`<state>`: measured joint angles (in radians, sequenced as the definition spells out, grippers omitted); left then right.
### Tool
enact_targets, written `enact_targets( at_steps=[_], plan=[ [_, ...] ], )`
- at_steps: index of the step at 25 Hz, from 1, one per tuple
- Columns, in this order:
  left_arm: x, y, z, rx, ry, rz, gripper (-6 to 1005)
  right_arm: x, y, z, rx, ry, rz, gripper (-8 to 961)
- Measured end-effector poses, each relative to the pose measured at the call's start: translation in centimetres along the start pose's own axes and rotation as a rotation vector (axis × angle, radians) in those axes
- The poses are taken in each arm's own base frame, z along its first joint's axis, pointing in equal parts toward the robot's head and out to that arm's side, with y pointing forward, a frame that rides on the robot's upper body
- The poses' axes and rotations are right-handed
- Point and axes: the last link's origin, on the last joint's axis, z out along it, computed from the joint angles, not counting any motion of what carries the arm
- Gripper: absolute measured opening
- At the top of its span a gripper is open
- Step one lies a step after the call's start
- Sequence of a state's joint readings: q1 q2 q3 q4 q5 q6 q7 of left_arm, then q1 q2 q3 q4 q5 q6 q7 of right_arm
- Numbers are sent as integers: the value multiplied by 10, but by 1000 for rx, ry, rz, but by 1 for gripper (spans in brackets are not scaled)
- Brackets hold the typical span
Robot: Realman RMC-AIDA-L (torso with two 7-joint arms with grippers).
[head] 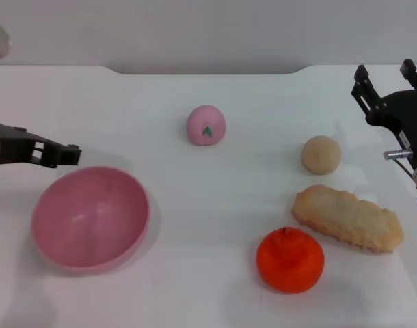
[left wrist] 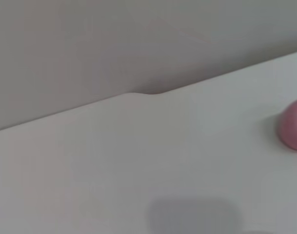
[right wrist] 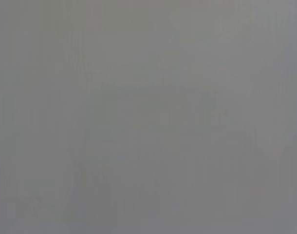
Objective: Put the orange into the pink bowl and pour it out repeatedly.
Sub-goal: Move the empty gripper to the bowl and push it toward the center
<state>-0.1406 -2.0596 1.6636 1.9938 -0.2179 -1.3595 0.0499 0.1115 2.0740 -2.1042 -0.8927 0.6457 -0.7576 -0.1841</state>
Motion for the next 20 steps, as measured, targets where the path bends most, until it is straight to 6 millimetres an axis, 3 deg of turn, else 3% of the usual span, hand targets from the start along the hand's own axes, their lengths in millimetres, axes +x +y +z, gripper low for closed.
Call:
enact_targets(
  at_steps=[17, 20],
  plan=[
    [-15, 2, 24, -12, -107, 1, 837, 2, -1, -3, 6, 8, 1, 758],
    [-27, 1, 35, -14, -165, -7, 837, 3, -1, -3, 7, 8, 1, 759]
  ],
)
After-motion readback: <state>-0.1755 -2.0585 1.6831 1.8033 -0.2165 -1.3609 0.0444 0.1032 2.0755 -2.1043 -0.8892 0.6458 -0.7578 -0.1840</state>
